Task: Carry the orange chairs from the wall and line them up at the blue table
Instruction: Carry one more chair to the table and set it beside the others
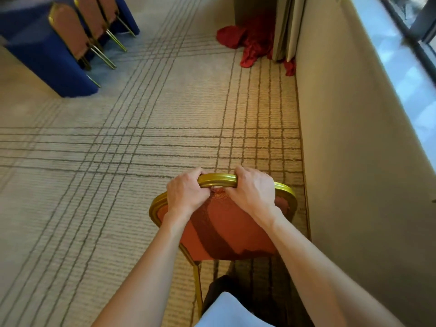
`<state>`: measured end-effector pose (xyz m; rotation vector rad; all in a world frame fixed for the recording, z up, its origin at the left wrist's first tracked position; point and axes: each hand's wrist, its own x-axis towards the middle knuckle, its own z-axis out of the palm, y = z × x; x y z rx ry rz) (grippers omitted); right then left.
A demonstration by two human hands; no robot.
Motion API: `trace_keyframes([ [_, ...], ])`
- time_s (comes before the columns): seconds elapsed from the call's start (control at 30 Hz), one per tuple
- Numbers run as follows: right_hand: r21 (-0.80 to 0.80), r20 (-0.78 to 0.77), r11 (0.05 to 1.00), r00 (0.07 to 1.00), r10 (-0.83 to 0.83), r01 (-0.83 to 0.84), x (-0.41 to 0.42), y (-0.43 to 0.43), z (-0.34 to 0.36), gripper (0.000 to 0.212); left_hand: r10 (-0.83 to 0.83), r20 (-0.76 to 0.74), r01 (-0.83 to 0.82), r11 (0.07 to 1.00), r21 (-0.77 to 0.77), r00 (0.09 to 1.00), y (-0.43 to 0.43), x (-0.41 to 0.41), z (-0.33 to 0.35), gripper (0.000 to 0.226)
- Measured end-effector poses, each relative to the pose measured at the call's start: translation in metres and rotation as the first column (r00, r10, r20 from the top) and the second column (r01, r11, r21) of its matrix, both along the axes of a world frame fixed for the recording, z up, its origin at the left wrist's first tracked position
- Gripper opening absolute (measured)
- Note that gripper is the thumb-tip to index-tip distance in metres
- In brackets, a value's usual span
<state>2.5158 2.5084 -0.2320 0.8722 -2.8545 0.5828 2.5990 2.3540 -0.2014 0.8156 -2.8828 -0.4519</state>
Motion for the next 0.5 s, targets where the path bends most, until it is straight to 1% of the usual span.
trace_keyframes([
  [0.03,0.02,-0.004,1.0,1.0,0.006,-0.006,-0.003,-0.014,-0.003,0.038,0.011,0.001,-0.011,1.0,0.01,1.0,-0.013,-0.002,-0.003,0.031],
  [0.1,0.033,-0.013,0.999,1.0,-0.025,0.025,-0.01,-0.011,-0.001,0.036,-0.016,0.005,0.016,1.0,0.017,1.0,-0.014,-0.009,-0.004,0.026],
  [0.2,0.038,-0.013,0.996,0.997,-0.078,0.078,-0.042,-0.018,0.001,0.044,-0.047,0.005,0.047,0.999,0.011,0.999,-0.023,-0.041,-0.004,0.024],
  [0.3,0.039,0.032,0.994,0.994,-0.103,0.101,-0.07,-0.038,0.003,0.049,-0.1,0.015,0.099,0.994,0.04,0.995,-0.045,-0.068,-0.006,0.031],
  [0.37,0.08,0.023,0.991,0.994,-0.106,0.104,-0.084,-0.053,0.002,0.047,-0.116,-0.017,0.117,0.988,0.099,0.993,-0.065,-0.08,-0.011,0.033],
  [0.43,0.101,0.005,0.988,0.993,-0.116,0.115,-0.095,-0.063,0.002,0.045,-0.128,-0.091,0.142,0.976,0.163,0.988,-0.08,-0.091,-0.015,0.028],
  [0.5,0.107,-0.012,0.987,0.993,-0.116,0.117,-0.107,-0.069,0.002,0.044,-0.152,-0.085,0.164,0.972,0.166,0.985,-0.089,-0.105,-0.017,0.021],
])
